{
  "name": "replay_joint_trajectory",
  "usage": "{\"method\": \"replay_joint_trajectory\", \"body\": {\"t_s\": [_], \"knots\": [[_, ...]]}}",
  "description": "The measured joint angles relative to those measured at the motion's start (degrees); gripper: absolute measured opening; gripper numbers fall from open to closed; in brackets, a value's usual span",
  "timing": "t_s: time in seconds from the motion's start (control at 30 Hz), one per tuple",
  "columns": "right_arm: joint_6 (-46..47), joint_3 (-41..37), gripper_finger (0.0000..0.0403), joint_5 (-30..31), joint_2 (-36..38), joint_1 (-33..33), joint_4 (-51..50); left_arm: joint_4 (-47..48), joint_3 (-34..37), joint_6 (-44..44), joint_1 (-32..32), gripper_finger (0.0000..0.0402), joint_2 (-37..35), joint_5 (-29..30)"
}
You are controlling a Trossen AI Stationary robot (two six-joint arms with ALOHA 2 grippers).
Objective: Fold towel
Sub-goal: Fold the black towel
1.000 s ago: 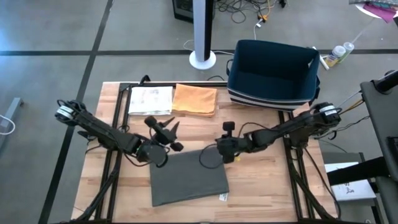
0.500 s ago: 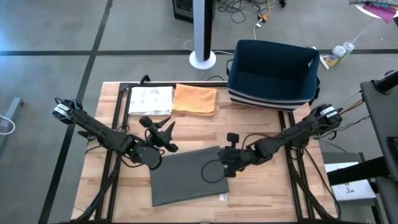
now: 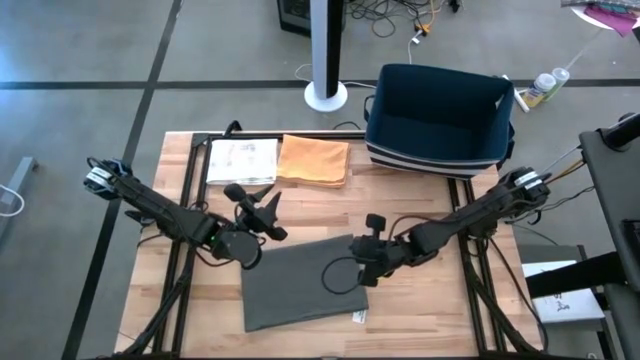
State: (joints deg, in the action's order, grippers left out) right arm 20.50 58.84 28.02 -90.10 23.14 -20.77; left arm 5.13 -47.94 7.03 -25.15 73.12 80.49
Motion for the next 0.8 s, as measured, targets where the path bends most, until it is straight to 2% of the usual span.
{"method": "replay_joint_trajectory", "body": {"t_s": [0.27, 0.43, 0.53, 0.8], "knots": [[2.0, -0.1, 0.0, -2.1, -5.8, 0.0, 0.1, -0.2, 0.0, -0.4, 0.3, 0.0114, 0.0, 0.0], [2.1, 0.3, 0.0, -8.3, -9.8, -0.6, 0.1, -0.5, 0.0, -0.4, 0.3, 0.0114, 0.0, 0.0], [2.0, 1.3, 0.0, -9.9, -11.9, -1.0, 0.2, -0.5, 0.0, -0.4, 0.3, 0.0114, 0.0, 0.0], [-5.1, 3.3, 0.0, -12.5, -16.7, -4.0, 0.0, -0.5, 0.0, -0.1, 0.3, 0.0114, 0.0, 0.0]]}}
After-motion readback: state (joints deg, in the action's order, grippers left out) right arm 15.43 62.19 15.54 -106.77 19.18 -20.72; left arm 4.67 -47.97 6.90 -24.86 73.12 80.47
